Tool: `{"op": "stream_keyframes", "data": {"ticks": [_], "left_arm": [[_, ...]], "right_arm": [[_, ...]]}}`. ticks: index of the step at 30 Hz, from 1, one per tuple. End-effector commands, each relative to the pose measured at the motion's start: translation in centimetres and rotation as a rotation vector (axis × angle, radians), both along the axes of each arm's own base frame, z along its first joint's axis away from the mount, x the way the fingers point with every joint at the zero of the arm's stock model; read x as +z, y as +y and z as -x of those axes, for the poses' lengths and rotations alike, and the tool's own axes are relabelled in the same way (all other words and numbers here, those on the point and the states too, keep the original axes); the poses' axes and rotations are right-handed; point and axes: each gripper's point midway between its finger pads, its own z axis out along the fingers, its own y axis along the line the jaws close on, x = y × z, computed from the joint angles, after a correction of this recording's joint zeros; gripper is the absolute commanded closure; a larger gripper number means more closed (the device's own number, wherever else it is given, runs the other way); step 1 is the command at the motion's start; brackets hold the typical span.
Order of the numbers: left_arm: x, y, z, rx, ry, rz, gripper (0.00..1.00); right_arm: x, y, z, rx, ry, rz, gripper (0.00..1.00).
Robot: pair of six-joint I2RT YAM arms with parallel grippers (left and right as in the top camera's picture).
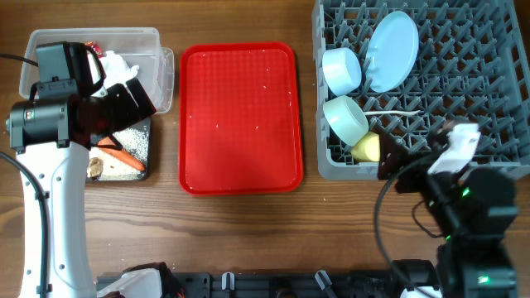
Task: Sort waste into correct bins and load items into the dishwasher rack
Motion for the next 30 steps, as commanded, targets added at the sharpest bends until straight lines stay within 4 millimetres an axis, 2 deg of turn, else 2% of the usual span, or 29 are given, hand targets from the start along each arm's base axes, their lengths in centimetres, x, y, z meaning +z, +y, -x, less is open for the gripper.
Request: {"op": "stream_keyframes", "data": {"ticks": [1,5,7,11,14,30], "left_arm": [[0.3,0.5,-0.1,0.011,-0.008,-0.017,0.00],[0.3,0.5,-0.1,0.011,-0.008,-0.017,0.00],[0.3,0.5,-0.1,0.011,-0.008,-0.017,0.00],[0.3,0.5,-0.1,0.011,-0.008,-0.017,0.00],[0.3,0.5,-0.1,0.011,-0.008,-0.017,0.00],[0.4,0.4,-0.1,0.011,-0.010,-0.017,0.00]], "right_arm": [[-2.5,0.3,0.1,0.012,-0.171,0.020,0.00],[-5.9,-0.9,0.0,-0.063,-0.291,0.036,0.00],[-6.5,-1.6,0.1,-0.105,-0.339,0.041,0.00],[-8.7,-1.6,0.2,-0.105,-0.340,0.038,0.00],[-8.2,-1.2,0.1,-0.085,-0.387,0.029,0.00],[-8.3,-1.2,0.1,-0.085,-0.383,0.030,0.00]]}}
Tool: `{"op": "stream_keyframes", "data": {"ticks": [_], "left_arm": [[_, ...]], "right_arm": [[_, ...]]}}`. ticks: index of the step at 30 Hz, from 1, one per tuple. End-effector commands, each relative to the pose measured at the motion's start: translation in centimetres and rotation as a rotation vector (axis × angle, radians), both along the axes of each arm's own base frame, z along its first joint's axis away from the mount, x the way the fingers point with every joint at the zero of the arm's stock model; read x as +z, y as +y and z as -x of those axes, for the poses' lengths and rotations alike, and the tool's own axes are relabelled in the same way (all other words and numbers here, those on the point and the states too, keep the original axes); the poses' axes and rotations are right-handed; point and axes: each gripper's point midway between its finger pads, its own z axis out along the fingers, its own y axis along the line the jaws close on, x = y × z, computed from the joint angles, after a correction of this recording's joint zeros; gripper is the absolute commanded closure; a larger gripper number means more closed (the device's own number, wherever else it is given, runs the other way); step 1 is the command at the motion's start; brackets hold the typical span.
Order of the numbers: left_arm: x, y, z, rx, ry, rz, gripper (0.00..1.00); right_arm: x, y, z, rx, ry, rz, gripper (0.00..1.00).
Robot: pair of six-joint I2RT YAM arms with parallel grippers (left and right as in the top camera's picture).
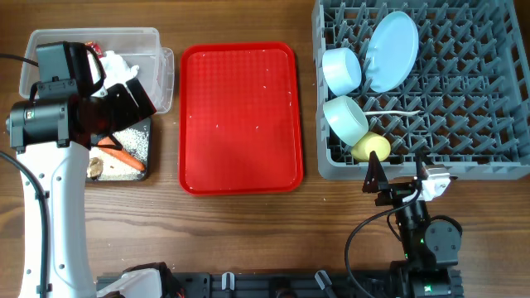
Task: Sort waste into correct bins and load items into the dishwasher rack
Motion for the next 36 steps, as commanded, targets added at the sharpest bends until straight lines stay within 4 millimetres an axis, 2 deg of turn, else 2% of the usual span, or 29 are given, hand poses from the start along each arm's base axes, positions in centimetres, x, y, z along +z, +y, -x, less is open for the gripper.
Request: {"op": "stream_keyframes", "data": {"ticks": [1,2,3,5,6,8,11,14,18,20,25,31,36], "left_arm": [[1.0,0.4,0.2,0.011,-0.032,-0.020,0.00],[1.7,0.4,0.6,0.009,-0.057,-0.025,0.00],[2.5,0.3,2.8,0.011,-0.046,-0.053,0.00],[3.3,-1.0,5.1,-0.022,-0.067,-0.047,0.00],[3.7,-1.4,5.9,-0.034,-0.104,-0.046,0.00],[4.4,-2.6,6.4,-0.071,-0.294,-0.021,0.00],[3.3,-3.9,7.4,-0.121,-0.533,0.009,0.00],[1.7,-4.1,8.3,-0.128,-0.701,-0.007,0.00],[1.1,-4.6,7.5,-0.153,-0.983,-0.040,0.00],[-0.3,-4.7,7.6,-0.156,-1.096,-0.050,0.00],[-2.1,-3.4,8.1,-0.082,-1.138,-0.099,0.00],[-2.5,-2.9,8.0,-0.049,-1.129,-0.121,0.00],[-4.1,-2.8,7.3,-0.042,-1.162,-0.123,0.00]], "right_arm": [[0.1,0.1,0.1,0.003,-0.014,0.009,0.00],[0.1,0.1,0.1,0.003,-0.013,0.009,0.00],[0.1,0.1,0.1,0.003,-0.013,0.009,0.00],[0.1,0.1,0.1,0.003,-0.013,0.009,0.00],[0.1,0.1,0.1,0.002,-0.013,0.009,0.00],[0.1,0.1,0.1,0.003,-0.013,0.009,0.00],[0.1,0.1,0.1,0.003,-0.013,0.010,0.00],[0.1,0.1,0.1,0.003,-0.013,0.009,0.00],[0.1,0.1,0.1,0.003,-0.013,0.009,0.00],[0.1,0.1,0.1,0.003,-0.013,0.009,0.00],[0.1,0.1,0.1,0.003,-0.014,0.009,0.00],[0.1,0.1,0.1,0.003,-0.013,0.009,0.00],[0.1,0.1,0.1,0.003,-0.013,0.009,0.00]]}}
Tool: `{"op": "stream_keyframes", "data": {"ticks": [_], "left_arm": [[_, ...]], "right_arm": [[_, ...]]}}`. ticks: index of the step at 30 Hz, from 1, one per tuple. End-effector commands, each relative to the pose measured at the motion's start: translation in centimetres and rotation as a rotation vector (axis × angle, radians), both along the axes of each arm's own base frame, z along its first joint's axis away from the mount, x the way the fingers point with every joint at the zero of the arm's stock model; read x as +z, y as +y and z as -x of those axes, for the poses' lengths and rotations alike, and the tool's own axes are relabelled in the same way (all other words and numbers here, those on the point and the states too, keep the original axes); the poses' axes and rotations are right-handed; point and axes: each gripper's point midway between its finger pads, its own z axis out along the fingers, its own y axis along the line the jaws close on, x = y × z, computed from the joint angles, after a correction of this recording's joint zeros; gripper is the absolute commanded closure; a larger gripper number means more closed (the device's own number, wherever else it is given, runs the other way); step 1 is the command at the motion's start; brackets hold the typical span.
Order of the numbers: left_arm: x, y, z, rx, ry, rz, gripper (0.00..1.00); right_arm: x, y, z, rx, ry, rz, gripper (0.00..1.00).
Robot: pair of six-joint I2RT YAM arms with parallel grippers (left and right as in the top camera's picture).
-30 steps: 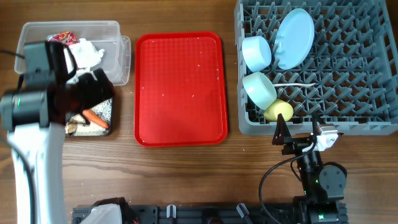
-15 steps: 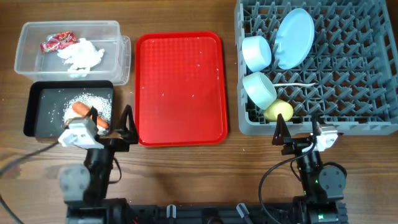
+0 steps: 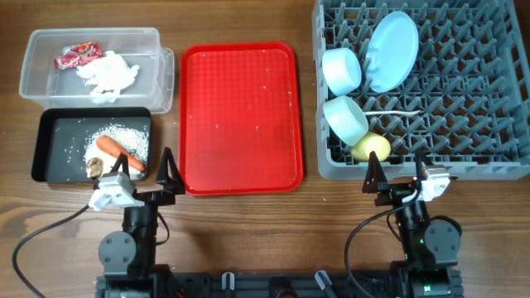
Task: Sort waste into correct bins and load items into the dishwasher rack
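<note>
The red tray (image 3: 240,116) in the middle of the table holds nothing. A clear bin (image 3: 157,70) at the back left contains a red wrapper (image 3: 74,56) and crumpled white tissue (image 3: 106,74). In front of it, a black bin (image 3: 50,132) holds white grains, a carrot (image 3: 120,154) and a small brown scrap. The grey dishwasher rack (image 3: 464,91) carries two pale cups (image 3: 341,68), a light blue plate (image 3: 392,50), a thin utensil (image 3: 393,112) and a yellow cup (image 3: 371,147). My left gripper (image 3: 146,162) and right gripper (image 3: 395,163) both stand open and empty near the front edge.
The rack's front wall lies just behind my right gripper. The black bin's and the tray's front edges lie just behind my left gripper. Bare wooden table runs between the two arms along the front.
My left arm was over the two bins at the left, hiding part of them. Now it sits low at the front edge with its gripper open, and both bins show fully. The right arm has not moved.
At first my right gripper was at the rack's front corner by the yellow cup, and my left arm hung over the bins. Then the right arm was back at the front edge, the yellow cup staying in the rack. Now the left arm is back too.
</note>
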Motion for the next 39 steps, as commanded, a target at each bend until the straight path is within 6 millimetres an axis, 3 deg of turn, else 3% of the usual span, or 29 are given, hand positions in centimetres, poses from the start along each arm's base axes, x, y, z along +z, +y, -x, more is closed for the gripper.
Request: {"op": "stream_keyframes", "data": {"ticks": [1,5,39], "left_arm": [[-1.4,0.1,-0.4,0.010,-0.021,-0.004,0.00],[-4.9,-0.8,-0.4,-0.044,0.119,-0.026,0.00],[-4.9,-1.2,-0.4,-0.066,0.122,-0.024,0.00]], "right_arm": [[0.2,0.1,0.0,0.002,-0.010,0.009,0.00],[0.2,0.1,0.0,0.002,-0.010,0.009,0.00],[0.2,0.1,0.0,0.002,-0.010,0.009,0.00]]}}
